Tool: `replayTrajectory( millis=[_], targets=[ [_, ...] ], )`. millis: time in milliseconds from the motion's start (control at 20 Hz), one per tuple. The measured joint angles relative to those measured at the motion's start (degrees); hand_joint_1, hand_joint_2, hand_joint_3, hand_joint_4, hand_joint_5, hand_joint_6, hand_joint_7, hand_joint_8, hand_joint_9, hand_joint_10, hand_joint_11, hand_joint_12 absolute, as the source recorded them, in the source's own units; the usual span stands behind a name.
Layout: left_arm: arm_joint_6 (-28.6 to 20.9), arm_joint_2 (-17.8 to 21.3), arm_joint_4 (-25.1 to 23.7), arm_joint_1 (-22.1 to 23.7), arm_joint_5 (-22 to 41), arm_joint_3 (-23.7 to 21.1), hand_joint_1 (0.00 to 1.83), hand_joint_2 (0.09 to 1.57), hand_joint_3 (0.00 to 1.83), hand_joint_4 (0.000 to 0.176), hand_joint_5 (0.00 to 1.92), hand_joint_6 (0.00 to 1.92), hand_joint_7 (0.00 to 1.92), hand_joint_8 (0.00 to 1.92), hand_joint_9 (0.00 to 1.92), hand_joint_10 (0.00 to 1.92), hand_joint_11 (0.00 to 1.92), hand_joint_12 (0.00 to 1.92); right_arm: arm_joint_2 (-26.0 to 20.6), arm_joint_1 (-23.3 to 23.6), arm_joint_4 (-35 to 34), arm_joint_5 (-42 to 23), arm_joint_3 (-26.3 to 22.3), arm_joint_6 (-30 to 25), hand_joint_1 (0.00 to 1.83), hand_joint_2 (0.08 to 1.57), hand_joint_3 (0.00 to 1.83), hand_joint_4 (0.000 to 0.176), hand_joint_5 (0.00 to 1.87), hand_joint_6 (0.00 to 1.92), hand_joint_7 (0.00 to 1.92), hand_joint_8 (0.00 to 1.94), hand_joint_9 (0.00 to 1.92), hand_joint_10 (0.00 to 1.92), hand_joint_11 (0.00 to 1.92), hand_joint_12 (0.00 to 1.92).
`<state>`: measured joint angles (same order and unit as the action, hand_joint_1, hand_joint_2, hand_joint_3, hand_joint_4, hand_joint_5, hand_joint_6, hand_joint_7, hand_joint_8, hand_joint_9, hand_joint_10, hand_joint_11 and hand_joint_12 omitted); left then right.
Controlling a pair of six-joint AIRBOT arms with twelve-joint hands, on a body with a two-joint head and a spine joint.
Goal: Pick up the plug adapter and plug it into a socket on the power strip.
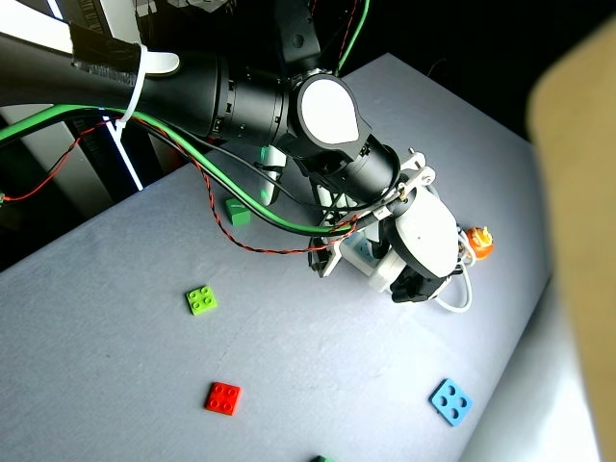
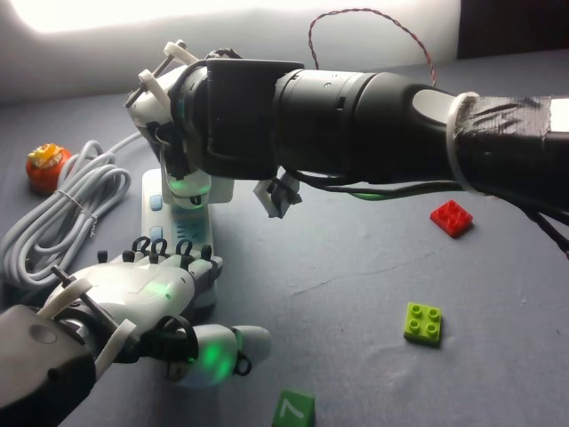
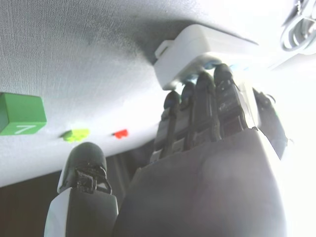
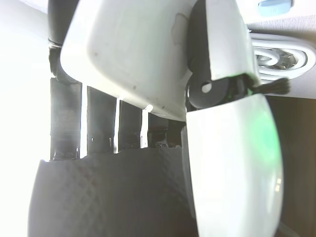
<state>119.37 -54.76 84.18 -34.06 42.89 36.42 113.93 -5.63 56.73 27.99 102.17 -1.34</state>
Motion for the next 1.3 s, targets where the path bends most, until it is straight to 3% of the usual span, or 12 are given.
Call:
replayTrajectory(
  millis=[200, 250, 350, 400, 450, 550, 800, 900, 1000, 1100, 1300],
  targets=[
    [0.13, 0.0, 0.07, 0.11, -0.26, 0.0, 0.0, 1.21, 0.0, 0.0, 0.07, 0.0, 0.11, 0.0, 0.09, 0.0, 0.0, 0.1, -0.94, 0.0, 0.42, -0.5, -1.2, 0.22, 1.23, 1.11, 0.0, 0.0, 0.88, 1.14, 1.14, 0.72, 1.26, 0.0, 0.93, 0.71],
    [0.13, 0.0, 0.09, 0.15, -0.28, 0.0, 0.0, 1.21, 0.0, 0.0, 0.08, 0.0, 0.13, 0.0, 0.11, 0.0, 0.0, 0.17, -1.11, 0.0, 0.59, -0.5, -1.66, 0.42, 1.17, 1.12, 0.0, 0.0, 0.93, 1.05, 1.09, 0.34, 1.24, 0.0, 0.91, 0.72],
    [0.13, 0.0, 0.04, 0.15, -0.31, 0.0, 0.0, 1.2, 0.0, 0.0, 0.08, 0.0, 0.13, 0.0, 0.11, 0.0, 0.0, 0.17, -1.4, 0.0, 0.79, -0.35, -2.03, 0.63, 1.12, 1.15, 0.0, 0.0, 0.89, 1.11, 1.07, 0.05, 1.15, 0.0, 0.78, 0.81],
    [0.13, 0.0, 0.04, 0.15, -0.31, 0.0, 0.0, 1.21, 0.0, 0.0, 0.08, 0.0, 0.13, 0.0, 0.11, 0.0, 0.0, 0.18, -1.46, 0.0, 0.79, -0.24, -2.05, 0.63, 1.05, 1.1, 0.0, 0.0, 0.81, 0.53, 1.06, 0.02, 1.11, 0.0, 0.74, 0.84],
    [0.11, 0.0, 0.04, 0.15, -0.31, 0.0, 0.0, 1.21, 0.0, 0.0, 0.07, 0.0, 0.12, 0.0, 0.09, 0.0, 0.0, 0.15, -1.55, 0.0, 0.74, -0.17, -2.08, 0.76, 1.02, 1.08, 0.0, 0.0, 0.83, 0.23, 1.02, 0.01, 1.07, 0.01, 0.69, 0.87],
    [0.11, 0.0, 0.09, 0.15, -0.37, 0.11, 0.0, 1.21, 0.0, 0.0, 0.06, 0.0, 0.11, 0.0, 0.08, 0.0, 0.0, 0.12, -1.84, 0.0, 0.61, 0.44, -2.08, 0.94, 0.99, 1.08, 0.0, 0.0, 0.84, 0.04, 0.98, 0.0, 1.01, 0.0, 0.62, 0.9],
    [-0.11, 0.0, 0.09, 0.15, -0.46, 0.11, 0.0, 1.21, 0.0, 0.0, 0.05, 0.0, 0.09, 0.0, 0.07, 0.0, 0.0, 0.06, -3.43, 0.04, 0.7, 0.55, -3.61, 1.05, 0.92, 1.1, 0.0, 0.0, 0.68, 0.0, 0.8, 0.0, 0.83, 0.0, 0.42, 0.98],
    [-0.22, -0.02, 0.26, 0.28, -0.48, 0.13, 0.0, 1.21, 0.0, 0.0, 0.04, 0.0, 0.09, 0.0, 0.06, 0.0, 0.0, 0.05, -5.11, 0.5, 0.7, 0.74, -5.88, 1.2, 0.88, 1.11, 0.0, 0.0, 0.63, 0.0, 0.74, 0.0, 0.76, 0.0, 0.35, 0.97],
    [-0.31, -0.02, 0.26, 0.33, -0.76, 0.24, 0.0, 1.2, 0.0, 0.0, 0.04, 0.0, 0.09, 0.0, 0.06, 0.0, 0.0, 0.06, -7.15, 1.31, 0.74, 1.66, -8.83, 1.27, 0.78, 1.14, 0.0, 0.0, 0.49, 0.0, 0.59, 0.0, 0.58, 0.0, 0.14, 1.02],
    [-0.31, -0.04, 0.28, 0.42, -0.94, 0.31, 0.0, 1.2, 0.0, 0.0, 0.07, 0.0, 0.12, 0.0, 0.09, 0.0, 0.0, 0.15, -8.98, 1.86, 0.68, 1.92, -11.32, 1.27, 0.7, 1.18, 0.0, 0.0, 0.4, 0.0, 0.49, 0.0, 0.47, 0.0, 0.03, 1.05],
    [-0.31, -0.07, 1.16, 2.23, -2.93, 1.14, 0.0, 1.19, 0.0, 0.0, 0.05, 0.01, 0.08, 0.01, 0.05, 0.01, 0.01, 0.05, -13.6, 3.98, 0.61, 2.49, -16.65, 1.29, 0.72, 1.13, 0.0, 0.0, 0.36, 0.0, 0.42, 0.0, 0.39, 0.0, 0.0, 0.97]
  ],
)
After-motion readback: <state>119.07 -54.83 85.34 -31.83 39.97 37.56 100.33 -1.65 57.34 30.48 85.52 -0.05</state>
